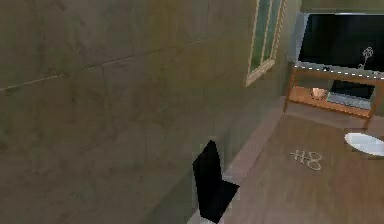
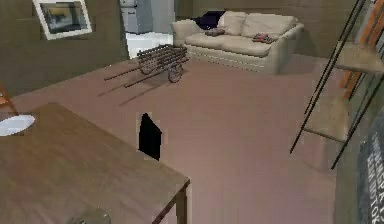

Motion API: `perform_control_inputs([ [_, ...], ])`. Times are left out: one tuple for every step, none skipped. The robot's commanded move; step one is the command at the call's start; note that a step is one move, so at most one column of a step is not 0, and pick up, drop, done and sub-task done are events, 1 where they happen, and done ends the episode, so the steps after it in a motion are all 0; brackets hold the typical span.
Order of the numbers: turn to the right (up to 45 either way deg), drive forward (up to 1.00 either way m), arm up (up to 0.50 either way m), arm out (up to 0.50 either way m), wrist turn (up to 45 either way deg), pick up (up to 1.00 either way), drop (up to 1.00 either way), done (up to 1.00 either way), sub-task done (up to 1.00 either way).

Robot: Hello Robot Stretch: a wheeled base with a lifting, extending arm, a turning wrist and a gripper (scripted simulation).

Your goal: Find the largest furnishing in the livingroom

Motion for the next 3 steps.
perform_control_inputs([
  [45.0, 0.0, 0.0, 0.0, 0.0, 0.0, 0.0, 0.0, 0.0],
  [45.0, 0.0, 0.0, 0.0, 0.0, 0.0, 0.0, 0.0, 0.0],
  [21.0, 0.0, 0.0, 0.0, 0.0, 0.0, 0.0, 0.0, 0.0],
])
